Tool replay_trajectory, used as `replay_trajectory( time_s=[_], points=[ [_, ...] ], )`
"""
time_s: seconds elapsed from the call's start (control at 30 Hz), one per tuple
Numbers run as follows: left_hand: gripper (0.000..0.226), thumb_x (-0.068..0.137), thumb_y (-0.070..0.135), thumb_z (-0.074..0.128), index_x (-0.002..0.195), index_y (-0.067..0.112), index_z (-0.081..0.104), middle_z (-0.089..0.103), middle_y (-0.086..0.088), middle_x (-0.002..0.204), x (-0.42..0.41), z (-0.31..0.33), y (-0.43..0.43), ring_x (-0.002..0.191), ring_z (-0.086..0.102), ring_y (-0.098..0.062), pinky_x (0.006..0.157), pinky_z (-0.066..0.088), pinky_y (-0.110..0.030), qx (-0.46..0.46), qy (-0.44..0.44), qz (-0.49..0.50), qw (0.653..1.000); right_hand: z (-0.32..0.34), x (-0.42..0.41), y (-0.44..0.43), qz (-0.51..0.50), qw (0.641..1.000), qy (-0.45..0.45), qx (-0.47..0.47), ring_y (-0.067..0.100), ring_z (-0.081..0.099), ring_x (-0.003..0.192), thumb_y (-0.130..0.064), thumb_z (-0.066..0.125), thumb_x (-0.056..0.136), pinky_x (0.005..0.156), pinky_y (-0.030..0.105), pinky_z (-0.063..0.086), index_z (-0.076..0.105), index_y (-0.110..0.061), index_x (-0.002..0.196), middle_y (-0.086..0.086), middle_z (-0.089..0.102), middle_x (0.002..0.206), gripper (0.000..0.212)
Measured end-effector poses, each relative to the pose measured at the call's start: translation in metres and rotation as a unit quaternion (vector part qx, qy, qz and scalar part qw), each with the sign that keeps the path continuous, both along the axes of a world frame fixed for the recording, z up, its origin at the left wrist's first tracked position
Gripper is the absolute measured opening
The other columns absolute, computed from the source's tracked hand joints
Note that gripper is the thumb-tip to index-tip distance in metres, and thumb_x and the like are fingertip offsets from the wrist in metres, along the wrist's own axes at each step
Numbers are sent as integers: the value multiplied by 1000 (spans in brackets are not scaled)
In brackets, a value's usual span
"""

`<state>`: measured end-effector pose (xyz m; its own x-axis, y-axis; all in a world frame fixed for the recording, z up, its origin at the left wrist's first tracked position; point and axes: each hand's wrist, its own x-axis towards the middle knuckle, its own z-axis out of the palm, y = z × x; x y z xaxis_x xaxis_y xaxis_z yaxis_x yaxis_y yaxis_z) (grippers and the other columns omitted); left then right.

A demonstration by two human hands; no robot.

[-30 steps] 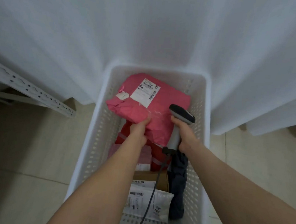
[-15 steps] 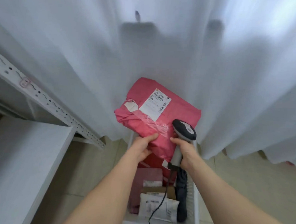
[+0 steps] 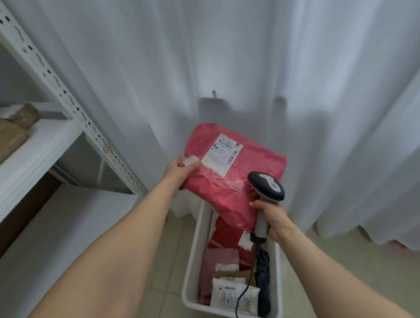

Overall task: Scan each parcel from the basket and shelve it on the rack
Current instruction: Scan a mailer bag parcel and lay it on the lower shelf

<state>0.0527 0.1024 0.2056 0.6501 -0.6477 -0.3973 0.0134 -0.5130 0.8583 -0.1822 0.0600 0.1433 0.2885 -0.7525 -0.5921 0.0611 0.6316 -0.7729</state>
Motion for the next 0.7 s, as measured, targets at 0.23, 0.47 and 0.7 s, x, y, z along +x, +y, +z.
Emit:
replay_trajectory(
  time_s=[0.23, 0.47, 0.7],
  points=[
    [41, 69, 30, 83, 100, 19, 58, 66, -2, 104, -40, 52, 56, 93, 61, -17, 83, 53, -32, 87, 65, -57, 992, 52, -27, 43, 12, 1000, 0, -25, 28, 61, 89, 8, 67, 79, 74, 35, 52, 65, -10, 91, 16, 66, 104, 22],
    [44, 81, 14, 75, 118, 16, 52, 69, -8, 101, -71, 92, 115, 83, 69, -23, 73, 59, -39, 44, 120, -32, 991, 104, -40, 79, 22, 996, 23, -89, 35, 64, 102, 6, 69, 79, 94, 46, 52, 62, 2, 121, 21, 66, 112, 42],
    [34, 85, 7, 69, 111, 20, 50, 65, -9, 108, -92, 85, 146, 96, 66, -31, 81, 56, -48, -45, 135, 61, 988, 170, -29, 106, 43, 987, -13, -154, 18, 58, 55, 4, 67, 80, 56, 29, 50, 63, 0, 98, 10, 63, 70, 19]
  ],
)
